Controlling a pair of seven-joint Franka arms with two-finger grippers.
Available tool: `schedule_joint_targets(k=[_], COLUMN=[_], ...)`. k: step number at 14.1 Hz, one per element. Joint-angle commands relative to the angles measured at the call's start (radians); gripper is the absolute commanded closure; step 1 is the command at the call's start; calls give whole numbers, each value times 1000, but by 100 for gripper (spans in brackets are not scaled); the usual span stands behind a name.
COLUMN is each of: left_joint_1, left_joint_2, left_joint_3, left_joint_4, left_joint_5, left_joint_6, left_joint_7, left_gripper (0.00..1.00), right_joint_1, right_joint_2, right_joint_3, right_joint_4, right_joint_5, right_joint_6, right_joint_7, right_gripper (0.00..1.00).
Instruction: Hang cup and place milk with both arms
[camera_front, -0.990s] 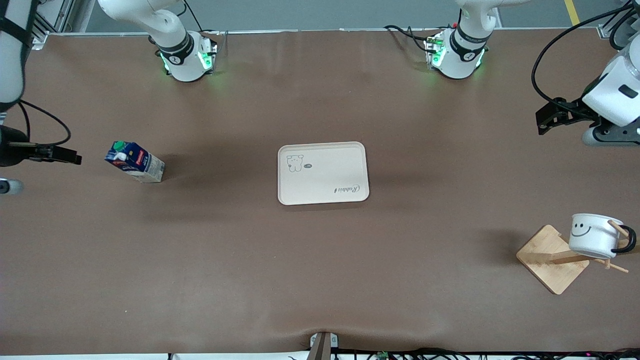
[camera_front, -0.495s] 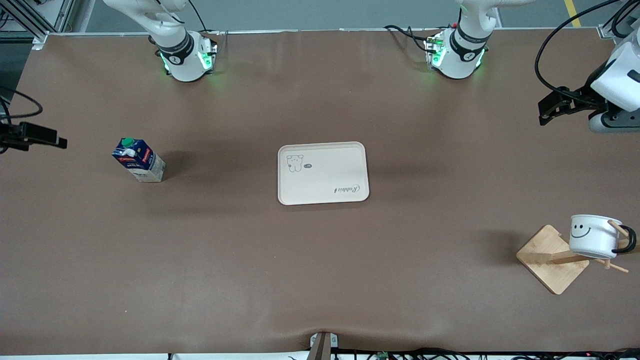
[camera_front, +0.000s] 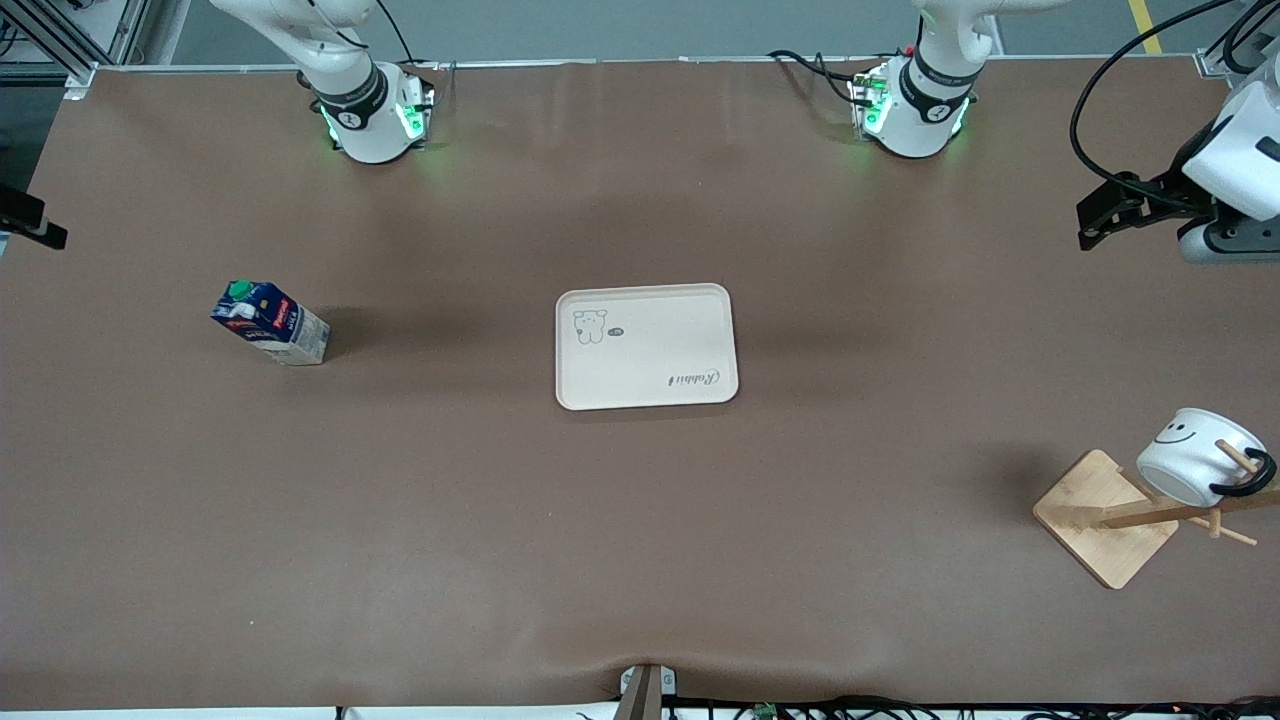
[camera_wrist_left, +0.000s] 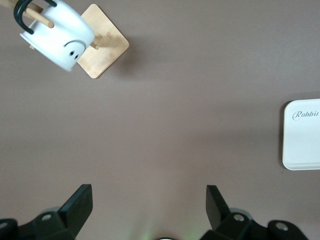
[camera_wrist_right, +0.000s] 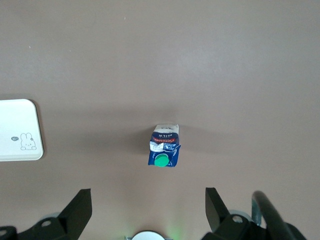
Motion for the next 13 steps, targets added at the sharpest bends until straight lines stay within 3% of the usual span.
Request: schedule_joint_targets(k=[1,5,13], left_joint_1=[20,27,40], left_joint_2=[-46,-49,-49], left_joint_3=[11,10,10], left_joint_4=[-42,-39,-44], left_joint_5=[-19,-22,-37], left_joint_6=[15,15,25], left_joint_7=[-9,-9,-1], left_gripper=[0,0,0], right_joint_1=[-13,67,65], right_joint_2=[-185,-173,-167], right_joint_3=[24,-23,-17], right_joint_4=[-278,-217,-196], right_joint_5=[-4,-30,-34], right_joint_6=[105,92,103], right_joint_7=[8,19,18], right_gripper=[0,0,0])
